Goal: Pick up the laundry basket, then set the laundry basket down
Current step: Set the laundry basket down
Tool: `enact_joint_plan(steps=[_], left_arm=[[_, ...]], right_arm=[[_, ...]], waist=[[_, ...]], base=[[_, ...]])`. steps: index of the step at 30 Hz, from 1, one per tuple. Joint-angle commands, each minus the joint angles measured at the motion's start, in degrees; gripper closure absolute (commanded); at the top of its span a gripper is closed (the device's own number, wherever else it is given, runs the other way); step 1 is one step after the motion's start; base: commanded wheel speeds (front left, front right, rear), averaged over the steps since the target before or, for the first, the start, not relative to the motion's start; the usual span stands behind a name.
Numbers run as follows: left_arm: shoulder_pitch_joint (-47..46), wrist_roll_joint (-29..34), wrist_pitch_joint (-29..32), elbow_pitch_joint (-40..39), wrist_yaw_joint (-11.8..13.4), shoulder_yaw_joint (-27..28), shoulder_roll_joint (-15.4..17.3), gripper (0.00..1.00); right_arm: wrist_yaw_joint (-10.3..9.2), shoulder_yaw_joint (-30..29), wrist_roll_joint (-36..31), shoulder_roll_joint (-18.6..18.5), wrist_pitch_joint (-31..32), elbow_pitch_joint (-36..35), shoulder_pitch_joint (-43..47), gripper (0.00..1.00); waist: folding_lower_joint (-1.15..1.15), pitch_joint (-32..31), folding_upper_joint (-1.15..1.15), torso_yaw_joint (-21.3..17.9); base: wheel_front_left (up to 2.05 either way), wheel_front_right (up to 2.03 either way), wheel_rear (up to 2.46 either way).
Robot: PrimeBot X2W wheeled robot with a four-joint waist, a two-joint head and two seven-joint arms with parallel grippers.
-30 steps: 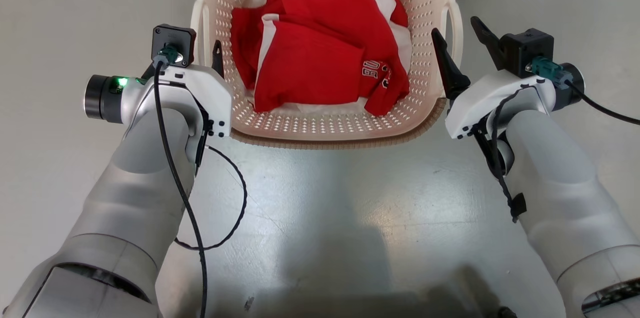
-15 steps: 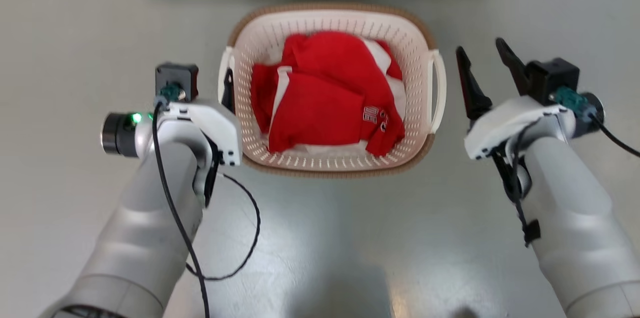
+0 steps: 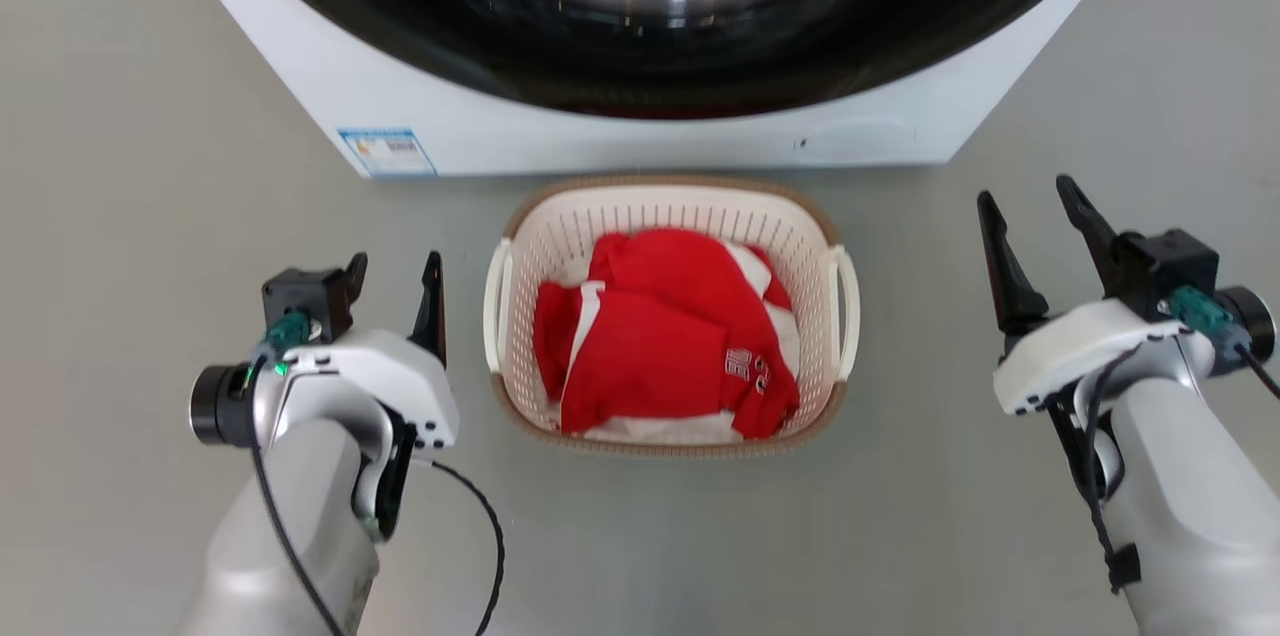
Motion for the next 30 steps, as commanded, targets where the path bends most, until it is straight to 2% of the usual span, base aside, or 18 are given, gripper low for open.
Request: enact_joint_plan(steps=[1,19,30], left_arm=[[1.03,0.67,-0.34,-2.17,-0.47,2.14,1.88,0.00],[23.01,5.33,-0.35,-21.05,-3.61,13.06,1.81,0.00],[34.06,6.43,-0.35,-28.07,-2.87,16.26,1.59,0.00]], right_arm=[[0.35,0.59,0.49,-0.38,-0.36,-1.82,1.83,0.00],[0.35,-2.09,2.37,-2.97,-0.36,-13.23,18.80,0.00],[0.35,-5.29,1.86,-2.53,-0.36,-19.48,28.74,0.00]], waist=[[0.00,-3.25,0.00,-0.13],[0.00,-18.98,0.00,0.58],[0.00,-23.27,0.00,0.41]], base=[[0.00,0.00,0.00],[0.00,0.00,0.00],[0.00,0.00,0.00]])
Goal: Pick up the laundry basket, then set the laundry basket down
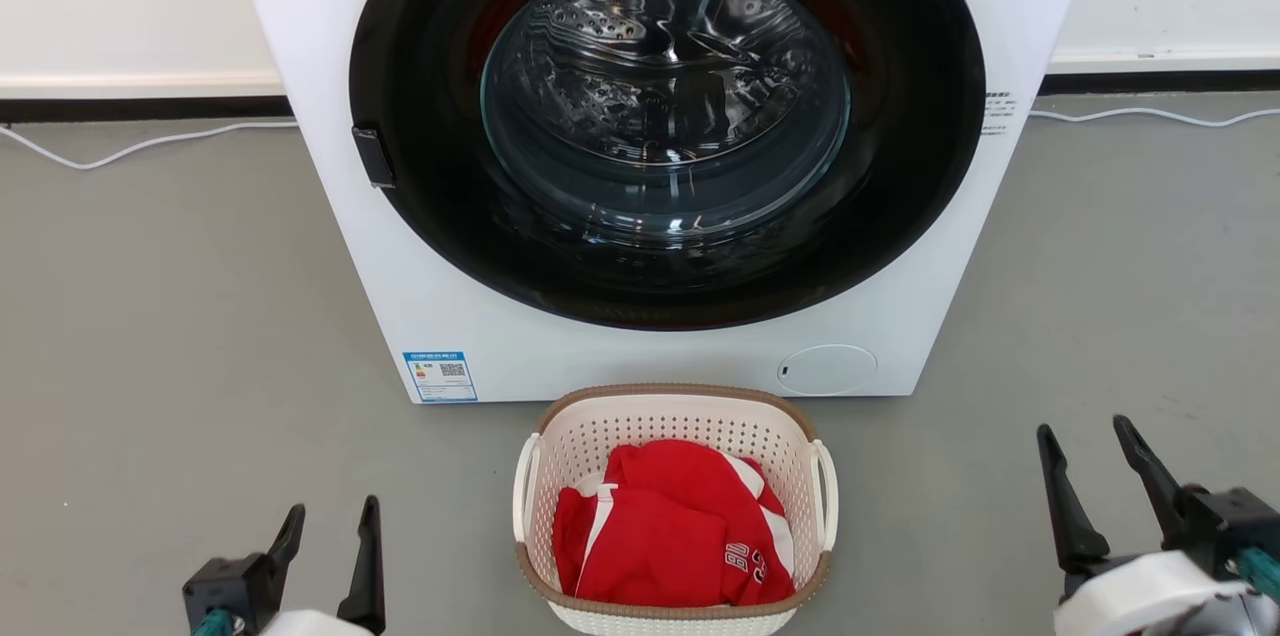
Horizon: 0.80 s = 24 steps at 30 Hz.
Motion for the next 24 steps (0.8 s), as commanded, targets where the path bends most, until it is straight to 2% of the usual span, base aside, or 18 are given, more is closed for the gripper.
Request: enact_joint_plan(steps=[1,7,8,16,20,24], left_arm=[[-0.79,0.07,-0.35,-2.08,0.50,2.12,0.56,0.00],[1.59,0.22,-0.35,-4.80,1.17,2.66,0.18,0.00],[2.98,0.08,0.00,-3.20,0.85,0.63,-0.21,1.00],[4.02,-1.36,0.56,-0.06,0.73,0.68,-1.19,1.00],[3.71,-3.75,1.27,-0.33,0.46,1.06,-1.35,1.00],[3.45,-6.11,1.90,-0.58,0.19,1.34,-1.51,1.00]], right_arm=[[0.35,0.43,-0.37,-0.81,-0.36,-1.87,0.10,0.00],[0.35,-0.84,-0.83,0.95,-0.36,-3.06,2.97,0.00],[0.00,-1.65,-0.52,2.02,0.00,-1.49,3.77,1.00],[-0.05,-1.27,1.03,4.04,0.65,1.35,4.87,1.00],[-0.03,-1.40,3.77,4.22,1.40,1.03,4.63,1.00],[-0.02,-1.39,6.49,4.39,1.98,0.68,4.47,1.00]], waist=[[0.00,-0.28,0.00,-0.05],[0.00,-1.29,0.00,0.05],[0.00,-1.31,0.00,0.04],[0.01,-1.40,0.00,0.01],[0.13,-1.45,0.00,-0.08],[0.02,-1.32,0.00,-0.14]], base=[[0.00,0.00,0.00],[0.00,0.00,0.00],[0.00,0.00,0.00],[0.00,0.00,0.00],[0.00,0.00,0.00],[0.00,0.00,0.00]])
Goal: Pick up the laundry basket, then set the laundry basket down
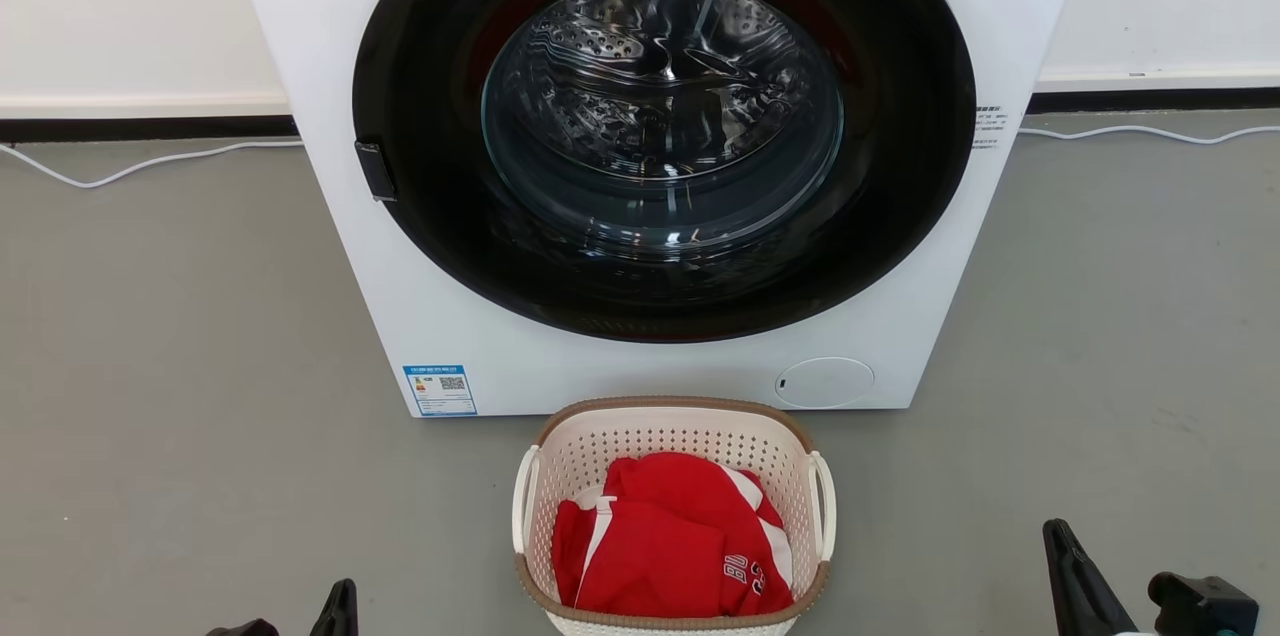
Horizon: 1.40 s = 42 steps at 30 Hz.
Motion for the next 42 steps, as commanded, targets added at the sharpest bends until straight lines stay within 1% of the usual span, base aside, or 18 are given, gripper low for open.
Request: enact_joint_plan(steps=[1,42], left_arm=[[-1.87,-1.96,0.42,-1.74,-0.28,0.80,0.31,1.00],[-5.33,-25.71,7.10,-3.91,-2.99,4.11,-1.29,1.00]], right_arm=[[0.05,-0.38,2.08,-0.65,0.58,-1.49,-1.90,1.00],[0.18,-1.20,29.16,1.11,7.19,-4.34,-4.57,1.00]], waist=[[-0.01,0.09,0.00,-0.03],[-0.02,0.75,0.00,-0.71]], base=[[0.00,0.00,0.00],[0.00,0.00,0.00]])
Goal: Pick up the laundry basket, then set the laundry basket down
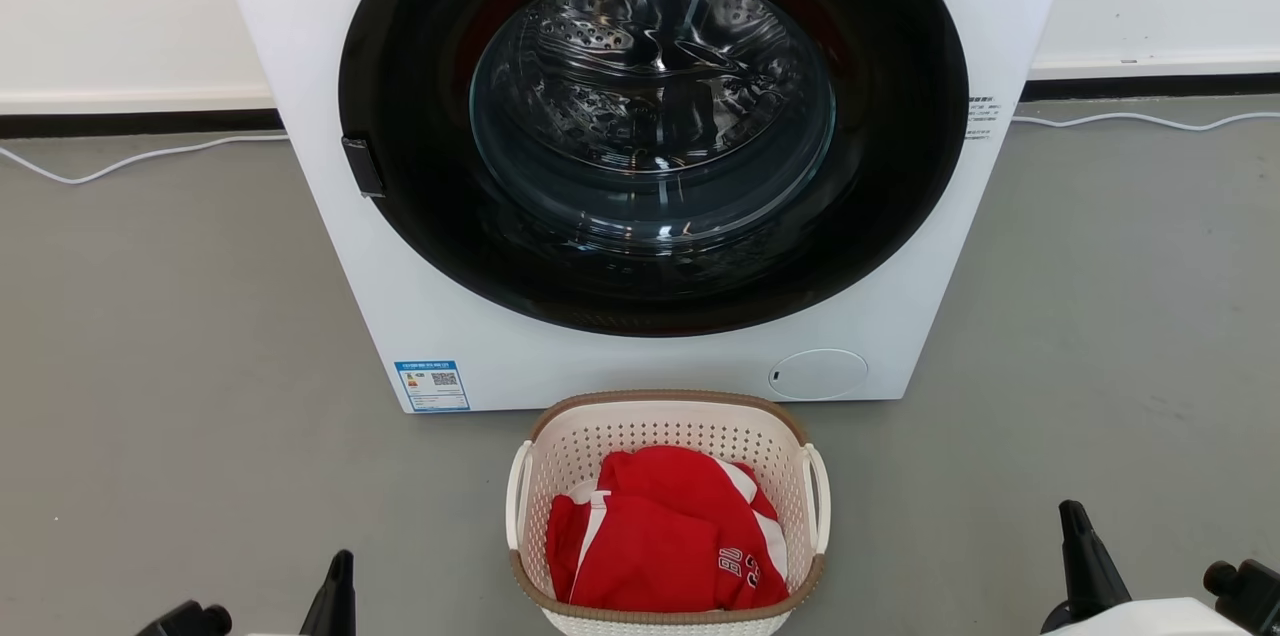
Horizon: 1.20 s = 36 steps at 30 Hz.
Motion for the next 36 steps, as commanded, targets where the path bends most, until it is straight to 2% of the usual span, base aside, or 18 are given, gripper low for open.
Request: enact_joint_plan(steps=[1,36], left_arm=[[-3.51,-1.55,0.23,-1.87,-0.66,1.20,0.30,1.00],[-6.56,-22.28,6.14,-3.72,-3.03,4.16,-1.10,1.00]], right_arm=[[0.18,0.33,1.60,-0.49,0.67,-1.93,-3.18,1.00],[0.30,-0.51,25.22,1.05,6.57,-4.33,-5.57,1.00]], waist=[[-0.01,0.02,-0.01,-0.02],[-0.01,0.57,-0.01,-0.61]], base=[[0.00,0.00,0.00],[0.00,0.00,0.00]])
